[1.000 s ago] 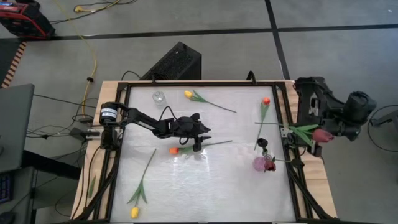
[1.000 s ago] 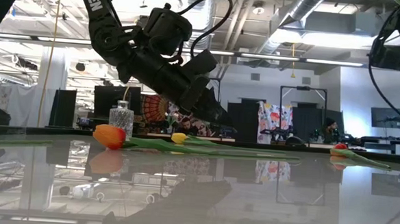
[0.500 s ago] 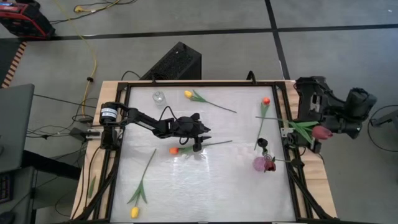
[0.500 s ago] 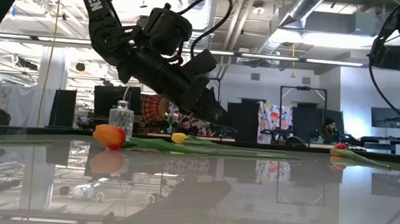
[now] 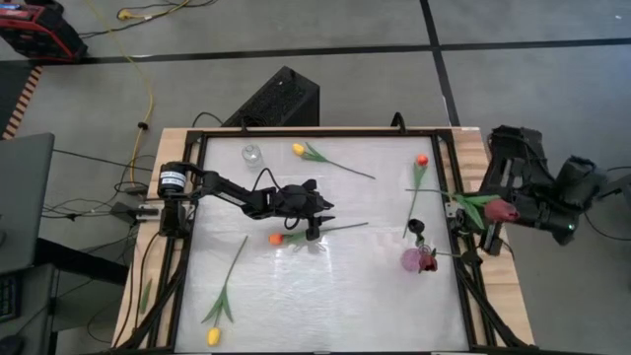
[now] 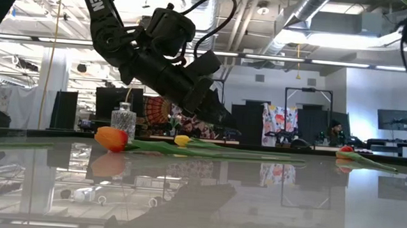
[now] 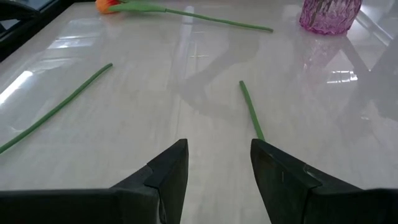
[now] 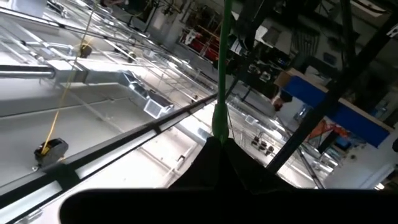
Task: Sort flowers into vase by color
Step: Put the dark red flower into the pink vase
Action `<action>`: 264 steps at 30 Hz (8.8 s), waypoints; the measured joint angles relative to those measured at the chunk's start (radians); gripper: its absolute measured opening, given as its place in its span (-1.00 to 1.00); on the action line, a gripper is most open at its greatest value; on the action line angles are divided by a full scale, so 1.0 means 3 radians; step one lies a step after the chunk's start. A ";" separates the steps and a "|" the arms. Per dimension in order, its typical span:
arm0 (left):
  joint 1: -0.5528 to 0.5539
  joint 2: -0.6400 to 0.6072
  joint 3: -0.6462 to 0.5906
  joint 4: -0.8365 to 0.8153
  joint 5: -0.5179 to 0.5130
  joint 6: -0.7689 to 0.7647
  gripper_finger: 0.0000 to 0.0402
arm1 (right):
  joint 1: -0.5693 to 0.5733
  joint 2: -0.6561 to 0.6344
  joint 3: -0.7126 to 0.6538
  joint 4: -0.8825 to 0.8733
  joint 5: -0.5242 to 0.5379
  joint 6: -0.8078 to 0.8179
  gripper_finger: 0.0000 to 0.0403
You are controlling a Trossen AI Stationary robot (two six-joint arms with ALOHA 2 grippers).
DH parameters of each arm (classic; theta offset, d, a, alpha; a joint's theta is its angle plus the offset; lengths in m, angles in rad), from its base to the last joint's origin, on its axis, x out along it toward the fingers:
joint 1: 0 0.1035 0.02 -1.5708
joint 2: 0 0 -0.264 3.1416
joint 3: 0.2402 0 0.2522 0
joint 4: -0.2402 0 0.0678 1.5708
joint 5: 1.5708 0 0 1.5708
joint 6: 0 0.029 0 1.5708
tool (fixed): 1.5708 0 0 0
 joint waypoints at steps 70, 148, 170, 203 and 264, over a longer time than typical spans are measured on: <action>-0.0001 -0.0001 0.0000 0.0119 0.0217 -0.0017 -0.18 | 0.0529 0.0710 -0.0330 0.1818 0.0031 0.0732 -0.83; -0.0001 -0.0001 0.0000 0.0074 0.0200 -0.0003 -0.18 | 0.2090 -0.0946 -0.1576 0.1395 -0.0014 0.0350 -0.84; -0.0001 -0.0001 0.0000 0.0102 0.0200 -0.0003 -0.18 | 0.1940 -0.1356 -0.1450 0.1402 0.0005 -0.1211 -0.79; -0.0029 -0.0001 0.0000 0.0002 0.0198 -0.0561 -0.18 | 0.1898 -0.1300 -0.0379 -0.1204 -0.0502 -1.0081 -0.79; -0.0596 -0.0402 0.2093 -0.0683 0.1565 -0.1770 -0.18 | 0.3450 -0.1122 0.1334 -0.4633 -0.1076 -0.9992 -0.85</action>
